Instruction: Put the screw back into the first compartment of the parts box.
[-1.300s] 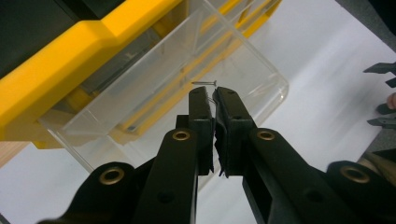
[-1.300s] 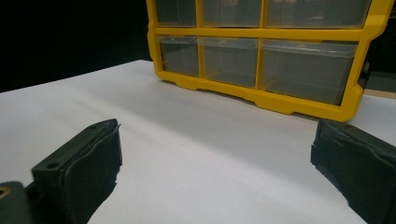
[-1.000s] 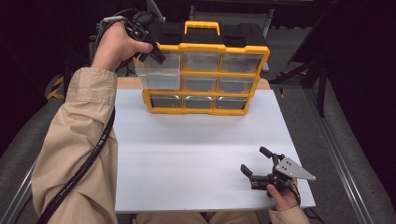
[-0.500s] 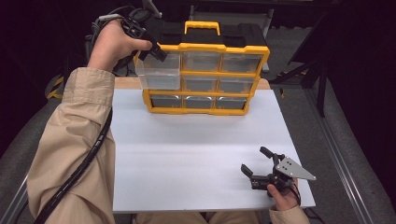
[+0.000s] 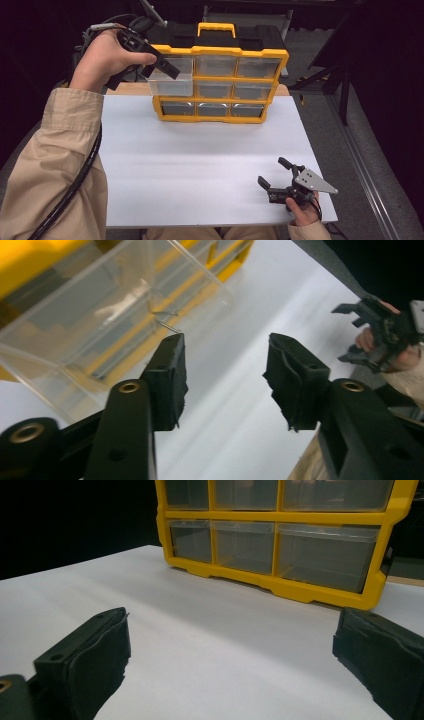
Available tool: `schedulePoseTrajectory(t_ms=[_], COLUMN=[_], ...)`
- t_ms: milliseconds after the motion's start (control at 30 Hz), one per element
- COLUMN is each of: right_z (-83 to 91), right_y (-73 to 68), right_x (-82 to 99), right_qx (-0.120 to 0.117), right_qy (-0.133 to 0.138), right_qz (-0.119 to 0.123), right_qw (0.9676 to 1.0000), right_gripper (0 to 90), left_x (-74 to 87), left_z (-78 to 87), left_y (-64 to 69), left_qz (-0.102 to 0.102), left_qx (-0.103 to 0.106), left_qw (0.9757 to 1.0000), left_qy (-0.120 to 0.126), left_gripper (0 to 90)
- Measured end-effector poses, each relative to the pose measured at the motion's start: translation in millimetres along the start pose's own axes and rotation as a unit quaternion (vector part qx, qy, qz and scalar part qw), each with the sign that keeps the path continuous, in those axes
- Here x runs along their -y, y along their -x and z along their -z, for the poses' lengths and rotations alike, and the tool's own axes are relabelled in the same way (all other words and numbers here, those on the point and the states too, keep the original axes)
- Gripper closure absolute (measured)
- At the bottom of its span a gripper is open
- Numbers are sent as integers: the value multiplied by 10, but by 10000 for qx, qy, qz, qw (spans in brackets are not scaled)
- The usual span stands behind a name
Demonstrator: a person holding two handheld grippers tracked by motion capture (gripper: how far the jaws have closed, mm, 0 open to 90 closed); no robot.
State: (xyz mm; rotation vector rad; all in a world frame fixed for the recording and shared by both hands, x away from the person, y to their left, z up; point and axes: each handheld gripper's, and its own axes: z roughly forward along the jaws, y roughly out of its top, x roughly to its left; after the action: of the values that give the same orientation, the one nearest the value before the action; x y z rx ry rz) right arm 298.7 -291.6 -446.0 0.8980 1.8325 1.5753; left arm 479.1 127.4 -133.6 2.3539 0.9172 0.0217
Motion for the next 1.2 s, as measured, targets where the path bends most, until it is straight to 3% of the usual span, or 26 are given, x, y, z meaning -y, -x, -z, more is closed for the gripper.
schedulePoseTrajectory(t_ms=[67,133,433,633,733,867,1167,1200], right_z=[-5,-4,-1,-4,-5,-6,-4,-4], right_y=[-13,-15,-4,-14,-16,-15,-15,-14], right_x=[-2,-1,1,-1,-1,0,0,1], right_qx=[-16,-23,1,0,1,9,0,-1], right_qy=[12,-12,-10,8,10,5,8,12], right_qz=[-39,-7,16,-17,-6,-5,-24,-31], right_qw=[10000,10000,10000,10000,10000,10000,10000,10000], right_gripper=[23,23,23,23,23,23,23,23], left_x=[67,155,444,686,773,897,1114,1186], left_z=[-19,-59,-229,-457,-561,-712,-992,-1079], left_y=[32,84,139,112,97,68,42,24], left_qz=[-78,-144,-344,-445,-501,-545,-573,-560], left_qx=[54,-34,-33,18,-75,61,77,132], left_qw=[10000,9998,9994,9990,9987,9985,9983,9983], left_qy=[-9,-98,-13,-17,-50,-32,-72,-72], left_gripper=[472,457,325,272,258,238,209,208])
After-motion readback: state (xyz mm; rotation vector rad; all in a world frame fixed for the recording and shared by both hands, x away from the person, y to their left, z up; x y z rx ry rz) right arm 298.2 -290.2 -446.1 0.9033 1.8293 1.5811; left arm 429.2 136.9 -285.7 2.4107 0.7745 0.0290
